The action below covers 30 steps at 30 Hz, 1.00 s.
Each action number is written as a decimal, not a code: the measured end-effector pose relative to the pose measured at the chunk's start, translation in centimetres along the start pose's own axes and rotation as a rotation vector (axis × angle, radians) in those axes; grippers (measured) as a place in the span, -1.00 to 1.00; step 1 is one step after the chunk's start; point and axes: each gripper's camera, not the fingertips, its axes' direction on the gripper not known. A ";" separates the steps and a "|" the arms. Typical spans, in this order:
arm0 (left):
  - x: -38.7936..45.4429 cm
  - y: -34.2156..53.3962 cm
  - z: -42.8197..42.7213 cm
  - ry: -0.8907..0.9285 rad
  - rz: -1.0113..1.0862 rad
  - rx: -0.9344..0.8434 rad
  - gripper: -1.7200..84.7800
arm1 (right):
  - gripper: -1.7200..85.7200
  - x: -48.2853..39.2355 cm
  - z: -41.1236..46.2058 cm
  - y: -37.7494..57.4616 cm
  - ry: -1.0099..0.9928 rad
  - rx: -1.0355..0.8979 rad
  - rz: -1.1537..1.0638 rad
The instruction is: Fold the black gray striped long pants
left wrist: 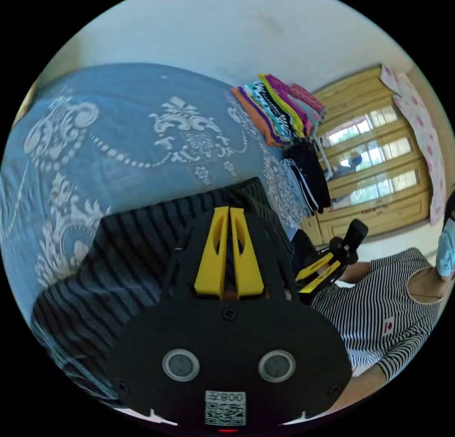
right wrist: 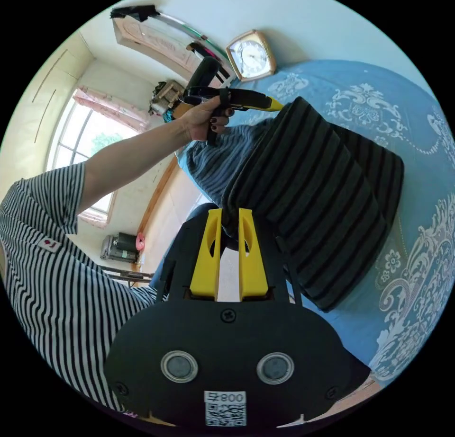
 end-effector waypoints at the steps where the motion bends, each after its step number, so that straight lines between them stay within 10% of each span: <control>1: -2.3 1.8 1.0 0.002 -0.065 0.030 -0.92 | -0.81 0.1 1.6 -1.2 0.011 -0.032 0.005; 30: -18.8 20.1 32.1 -0.022 -0.430 0.091 -0.83 | -0.85 -3.1 12.4 -19.2 -0.037 -0.205 -0.064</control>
